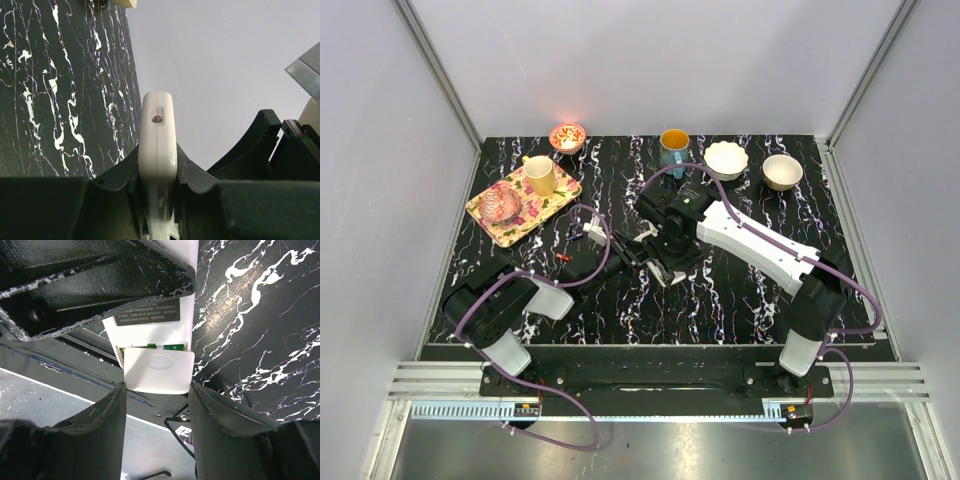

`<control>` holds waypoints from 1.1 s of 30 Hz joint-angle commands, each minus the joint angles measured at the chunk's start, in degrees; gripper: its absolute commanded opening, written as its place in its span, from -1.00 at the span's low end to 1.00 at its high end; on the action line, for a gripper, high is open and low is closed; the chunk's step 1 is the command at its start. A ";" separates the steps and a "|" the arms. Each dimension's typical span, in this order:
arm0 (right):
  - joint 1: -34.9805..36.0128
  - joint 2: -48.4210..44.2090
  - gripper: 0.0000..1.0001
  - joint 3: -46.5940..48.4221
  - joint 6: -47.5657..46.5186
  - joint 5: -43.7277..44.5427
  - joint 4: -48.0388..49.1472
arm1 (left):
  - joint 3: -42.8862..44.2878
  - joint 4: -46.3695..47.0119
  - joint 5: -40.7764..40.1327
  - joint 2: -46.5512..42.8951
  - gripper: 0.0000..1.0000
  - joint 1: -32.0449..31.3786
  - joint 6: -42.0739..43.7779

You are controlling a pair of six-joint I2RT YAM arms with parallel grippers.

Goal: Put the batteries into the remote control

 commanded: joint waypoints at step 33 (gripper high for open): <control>0.67 -3.47 -1.00 4.15 -0.13 1.11 0.40 | 0.20 19.13 -0.13 -1.67 -1.00 0.81 0.30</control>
